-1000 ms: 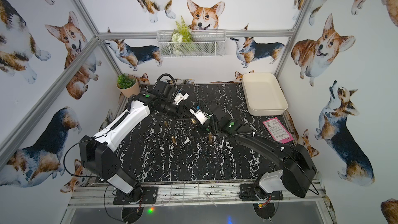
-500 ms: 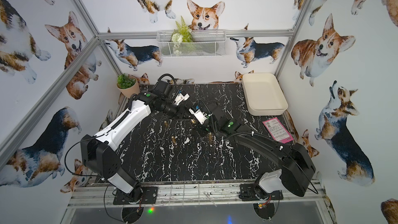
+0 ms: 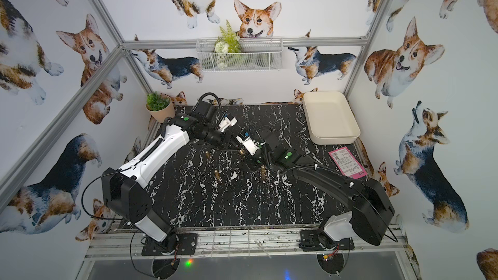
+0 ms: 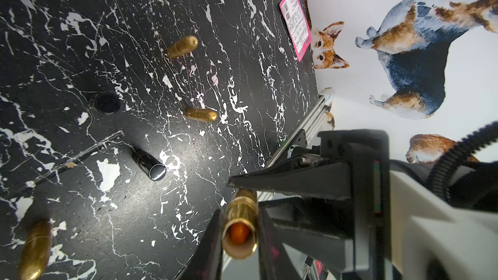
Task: Open the lipstick cap
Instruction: Place the lipstick at the center of the board.
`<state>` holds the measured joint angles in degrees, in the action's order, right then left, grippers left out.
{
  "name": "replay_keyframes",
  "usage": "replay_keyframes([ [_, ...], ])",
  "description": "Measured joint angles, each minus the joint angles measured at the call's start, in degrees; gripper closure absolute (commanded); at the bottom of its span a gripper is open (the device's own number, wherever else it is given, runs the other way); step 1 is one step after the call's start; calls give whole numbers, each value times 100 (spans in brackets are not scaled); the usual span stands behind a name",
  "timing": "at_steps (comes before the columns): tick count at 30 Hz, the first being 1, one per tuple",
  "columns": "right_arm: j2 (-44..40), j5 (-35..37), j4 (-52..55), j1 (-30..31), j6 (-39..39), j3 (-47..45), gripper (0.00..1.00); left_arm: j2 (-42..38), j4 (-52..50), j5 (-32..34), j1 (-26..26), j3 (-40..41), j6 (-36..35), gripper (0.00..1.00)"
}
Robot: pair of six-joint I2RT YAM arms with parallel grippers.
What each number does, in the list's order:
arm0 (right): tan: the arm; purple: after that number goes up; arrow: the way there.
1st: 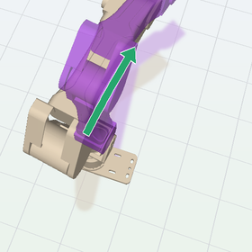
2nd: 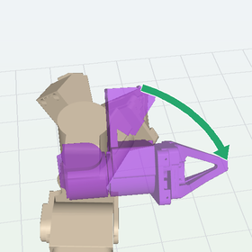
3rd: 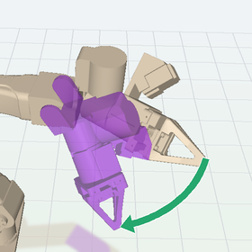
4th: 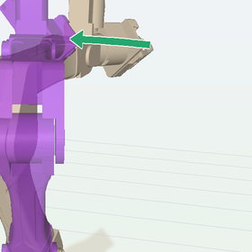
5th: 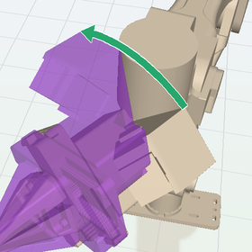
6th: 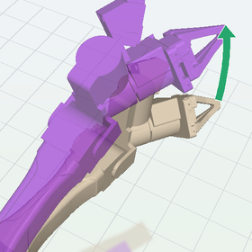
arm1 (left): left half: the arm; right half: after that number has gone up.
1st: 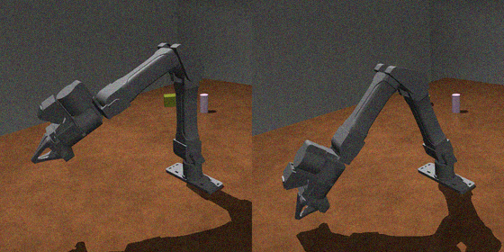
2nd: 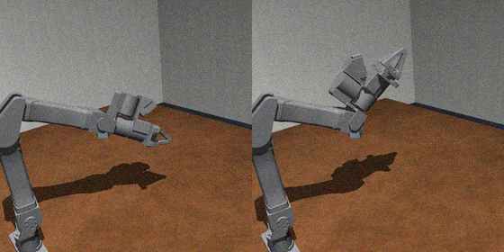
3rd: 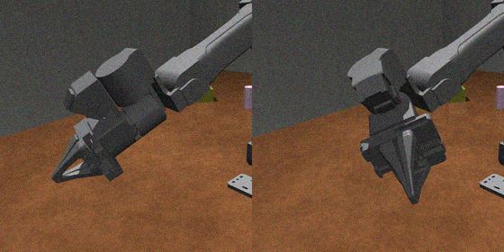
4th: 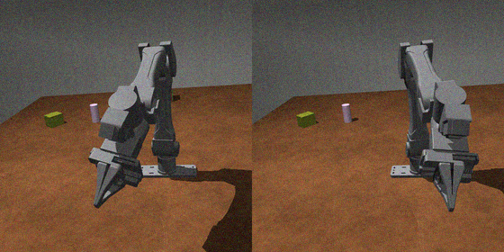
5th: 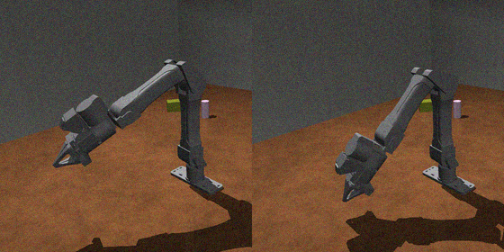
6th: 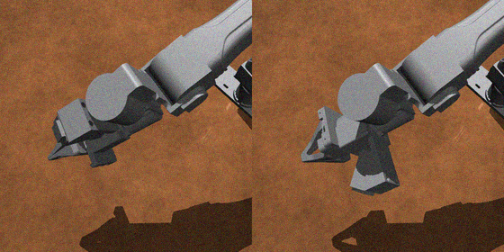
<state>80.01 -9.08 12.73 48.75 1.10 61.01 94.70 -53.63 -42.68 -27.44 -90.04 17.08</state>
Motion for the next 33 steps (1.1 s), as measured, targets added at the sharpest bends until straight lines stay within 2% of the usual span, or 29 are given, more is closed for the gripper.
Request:
replay_keyframes([
  [2,0,0,2,0,-20,0,100,0,-2,-2,-2,-2,0,77],
  [7,0,0,7,0,-72,2,100,0,-11,-11,-2,-4,-2,60],
  [9,0,0,22,0,-74,7,100,0,-11,-11,-4,-4,-2,58],
  [20,0,-2,61,0,-85,11,100,0,-17,2,-7,-17,0,74],
  [28,11,-2,118,11,-90,11,100,136,-22,2,-9,-39,-2,77],
  [33,20,-7,125,26,-98,11,100,151,-26,-4,-13,-39,-20,75],
])
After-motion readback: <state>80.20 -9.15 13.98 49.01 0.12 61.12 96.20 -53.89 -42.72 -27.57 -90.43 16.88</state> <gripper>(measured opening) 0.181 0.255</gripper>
